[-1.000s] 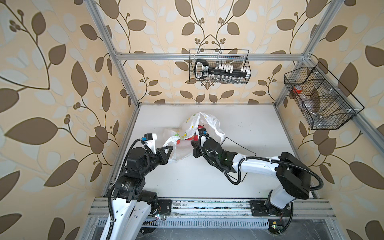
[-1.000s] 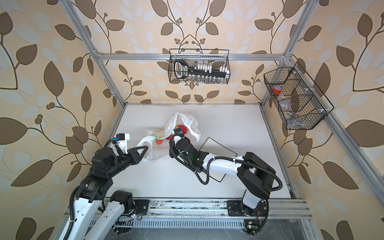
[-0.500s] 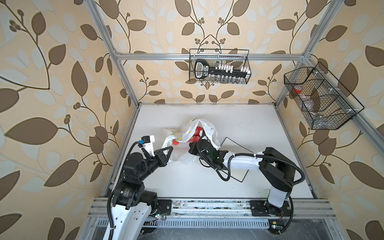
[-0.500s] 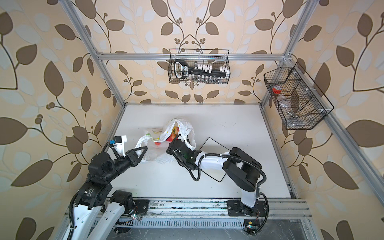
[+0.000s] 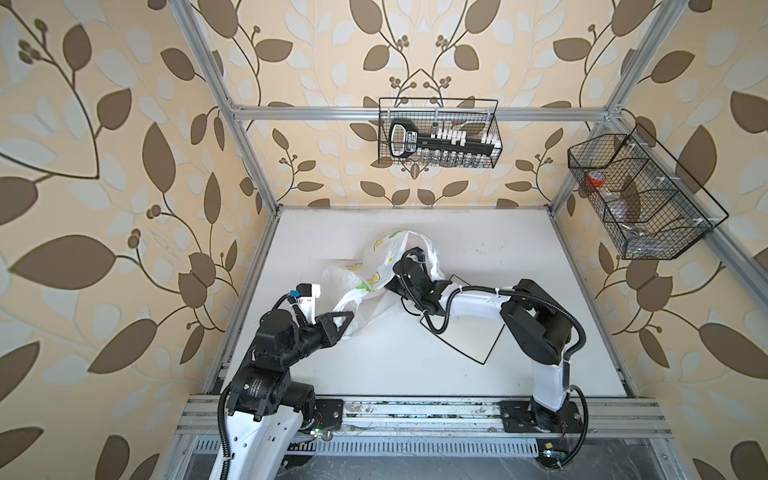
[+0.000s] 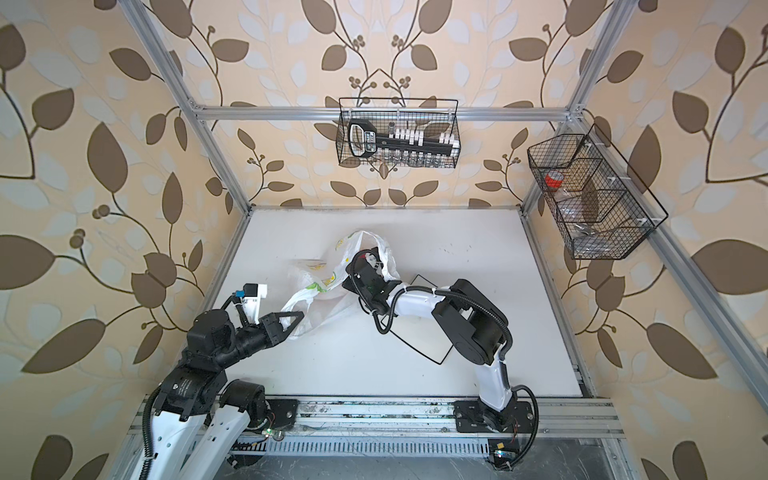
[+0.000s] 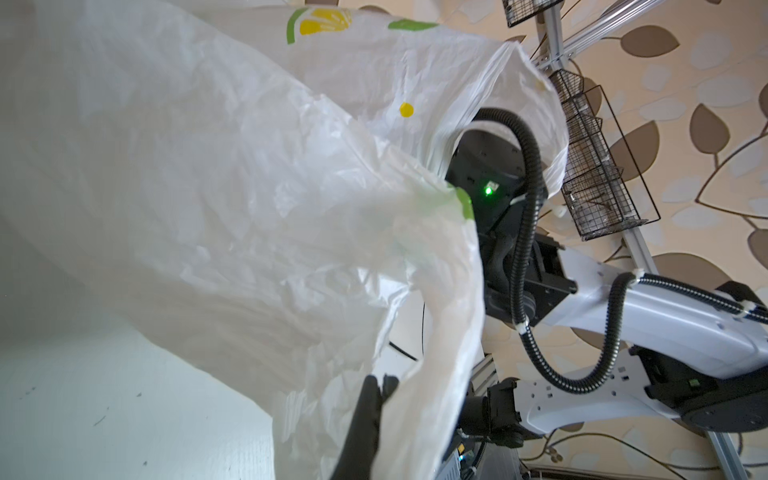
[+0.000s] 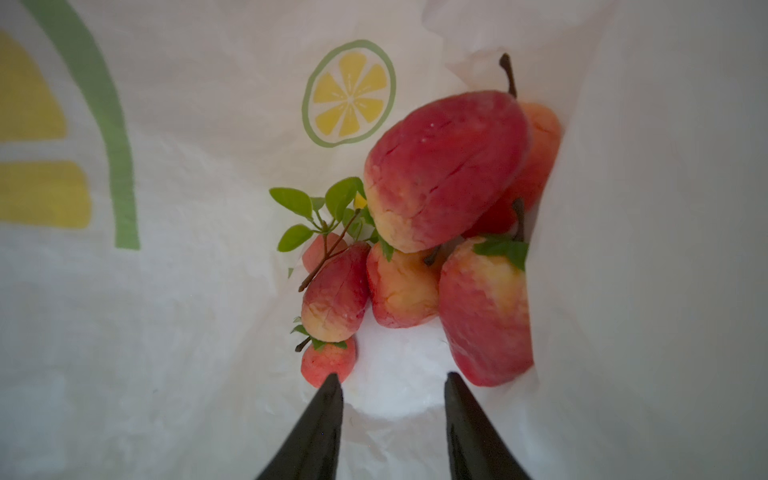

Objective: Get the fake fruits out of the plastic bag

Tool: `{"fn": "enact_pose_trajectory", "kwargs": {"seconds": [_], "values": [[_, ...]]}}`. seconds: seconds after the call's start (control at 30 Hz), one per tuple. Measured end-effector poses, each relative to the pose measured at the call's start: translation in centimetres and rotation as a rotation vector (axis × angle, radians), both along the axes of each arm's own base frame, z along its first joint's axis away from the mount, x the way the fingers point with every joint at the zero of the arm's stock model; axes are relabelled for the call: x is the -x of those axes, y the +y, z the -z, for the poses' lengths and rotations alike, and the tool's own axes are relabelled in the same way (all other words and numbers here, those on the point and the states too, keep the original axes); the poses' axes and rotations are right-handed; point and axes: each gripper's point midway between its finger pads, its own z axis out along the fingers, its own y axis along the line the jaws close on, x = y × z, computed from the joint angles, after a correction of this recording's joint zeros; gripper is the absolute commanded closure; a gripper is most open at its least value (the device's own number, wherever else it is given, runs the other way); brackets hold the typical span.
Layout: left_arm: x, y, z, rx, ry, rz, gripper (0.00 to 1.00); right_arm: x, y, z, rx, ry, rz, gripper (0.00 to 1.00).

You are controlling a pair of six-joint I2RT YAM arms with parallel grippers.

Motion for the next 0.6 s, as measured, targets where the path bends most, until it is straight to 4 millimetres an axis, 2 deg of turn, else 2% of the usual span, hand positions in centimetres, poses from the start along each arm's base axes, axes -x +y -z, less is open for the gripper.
{"fn": "enact_pose_trajectory", "kwargs": {"seconds": [0.2, 0.6], "values": [[0.7, -0.4, 0.7, 0.008, 0.044, 0.03, 1.0, -0.7, 1.0, 0.8, 0.109, -0.04, -0.085, 0.44], [1.2, -1.4, 1.5, 0.035, 0.118, 0.099, 1.0, -3.3, 2.7, 1.6, 0.265, -0.132, -0.158, 0.4]]}}
